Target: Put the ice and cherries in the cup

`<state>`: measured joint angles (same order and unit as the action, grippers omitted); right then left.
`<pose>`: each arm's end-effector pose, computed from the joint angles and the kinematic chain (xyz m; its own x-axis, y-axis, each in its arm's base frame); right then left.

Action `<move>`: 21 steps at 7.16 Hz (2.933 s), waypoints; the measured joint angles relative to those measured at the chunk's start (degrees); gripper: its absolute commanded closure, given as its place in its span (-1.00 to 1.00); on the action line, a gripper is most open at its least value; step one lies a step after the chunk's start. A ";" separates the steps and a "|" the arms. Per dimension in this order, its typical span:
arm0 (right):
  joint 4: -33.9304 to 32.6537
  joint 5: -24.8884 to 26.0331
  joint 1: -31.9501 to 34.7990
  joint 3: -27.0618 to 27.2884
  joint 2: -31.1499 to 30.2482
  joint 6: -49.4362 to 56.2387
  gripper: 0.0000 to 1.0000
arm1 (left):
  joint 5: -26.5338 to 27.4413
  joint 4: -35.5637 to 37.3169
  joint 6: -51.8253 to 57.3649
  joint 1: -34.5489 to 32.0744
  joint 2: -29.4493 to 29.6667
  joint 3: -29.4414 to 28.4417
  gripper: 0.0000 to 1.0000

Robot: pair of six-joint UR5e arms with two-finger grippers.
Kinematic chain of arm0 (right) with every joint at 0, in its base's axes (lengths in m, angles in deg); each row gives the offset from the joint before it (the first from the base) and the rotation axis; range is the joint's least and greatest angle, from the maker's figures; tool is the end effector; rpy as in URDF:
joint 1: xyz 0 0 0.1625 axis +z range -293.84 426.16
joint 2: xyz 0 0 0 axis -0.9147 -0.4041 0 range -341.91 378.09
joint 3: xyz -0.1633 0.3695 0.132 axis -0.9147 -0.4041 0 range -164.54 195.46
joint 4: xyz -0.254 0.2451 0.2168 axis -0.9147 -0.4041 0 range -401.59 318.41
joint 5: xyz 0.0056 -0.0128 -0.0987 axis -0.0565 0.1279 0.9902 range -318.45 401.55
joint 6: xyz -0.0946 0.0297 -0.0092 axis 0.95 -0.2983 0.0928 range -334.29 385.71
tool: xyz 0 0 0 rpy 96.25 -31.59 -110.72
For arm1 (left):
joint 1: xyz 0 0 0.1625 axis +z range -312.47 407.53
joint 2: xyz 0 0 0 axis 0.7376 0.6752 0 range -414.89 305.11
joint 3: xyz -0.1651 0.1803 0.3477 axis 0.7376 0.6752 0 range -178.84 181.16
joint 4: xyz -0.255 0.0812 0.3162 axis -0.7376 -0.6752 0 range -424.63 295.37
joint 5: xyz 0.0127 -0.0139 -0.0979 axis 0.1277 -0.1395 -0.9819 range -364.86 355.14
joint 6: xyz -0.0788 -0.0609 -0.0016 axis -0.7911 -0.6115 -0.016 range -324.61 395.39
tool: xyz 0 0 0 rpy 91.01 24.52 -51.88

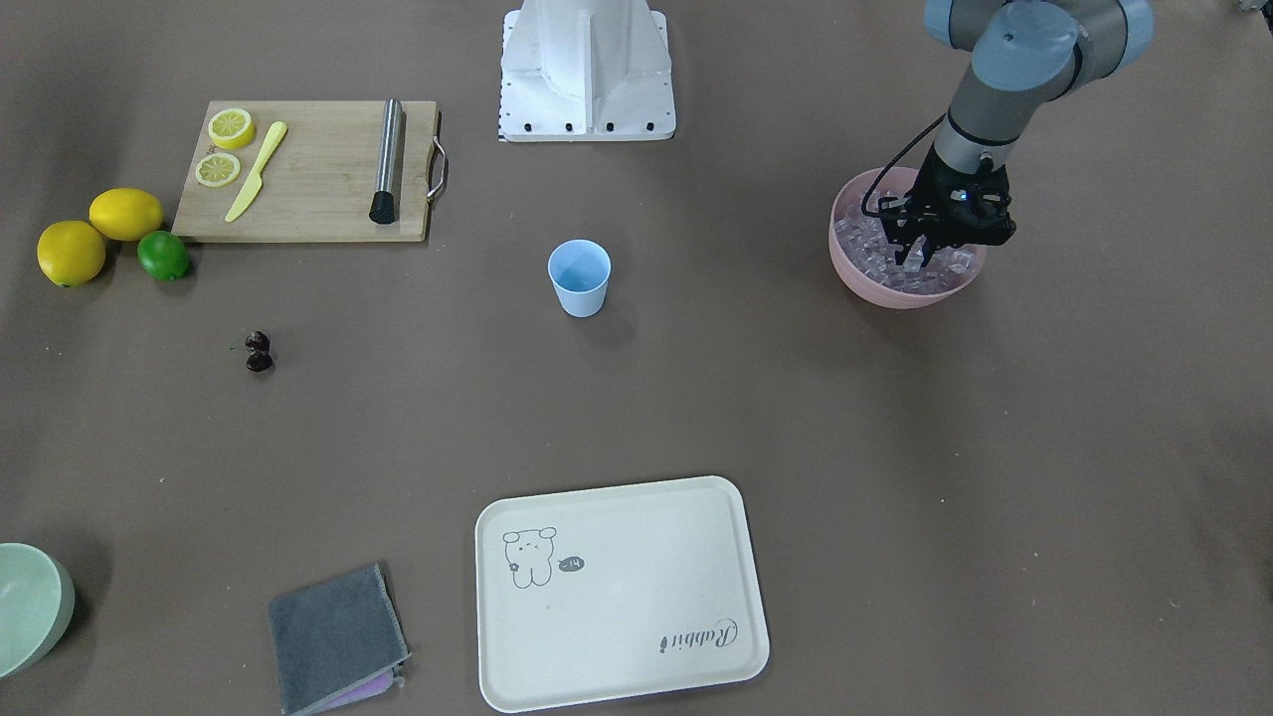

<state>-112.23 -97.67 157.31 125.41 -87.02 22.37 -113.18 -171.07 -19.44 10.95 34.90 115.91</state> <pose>0.0659 -0.3963 0.5582 0.6570 -0.2436 0.7134 -0.0566 0.9277 0.3689 0.3347 -0.3754 0.4307 0.7261 0.1421 -0.6727 -0.0221 0.9827 0.1838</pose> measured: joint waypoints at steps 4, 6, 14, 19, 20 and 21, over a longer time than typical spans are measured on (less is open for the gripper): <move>-0.02 -0.12 0.00 0.00 0.00 0.00 -1.00 | -2.52 0.24 1.07 -1.94 -0.47 2.71 1.00; -0.02 -0.15 0.00 0.00 0.00 -0.02 -1.00 | -7.10 0.34 1.41 -5.83 -0.18 5.10 1.00; -0.02 -0.10 0.00 -0.05 0.00 -0.09 -1.00 | -3.08 7.70 -26.05 2.06 30.59 -2.29 1.00; -0.02 -0.01 0.00 -0.09 -0.04 -0.03 -1.00 | 13.66 7.33 -36.98 14.36 39.56 -11.40 1.00; -0.02 0.00 0.00 -0.09 -0.06 -0.03 -1.00 | 15.09 7.26 -37.35 15.22 40.33 -12.36 1.00; -0.02 -0.02 0.00 -0.09 -0.06 -0.06 -1.00 | 15.65 7.23 -37.37 15.51 40.72 -12.76 1.00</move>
<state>-112.26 -97.69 157.31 125.32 -87.09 22.31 -97.52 -163.84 -56.81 26.47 75.62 103.15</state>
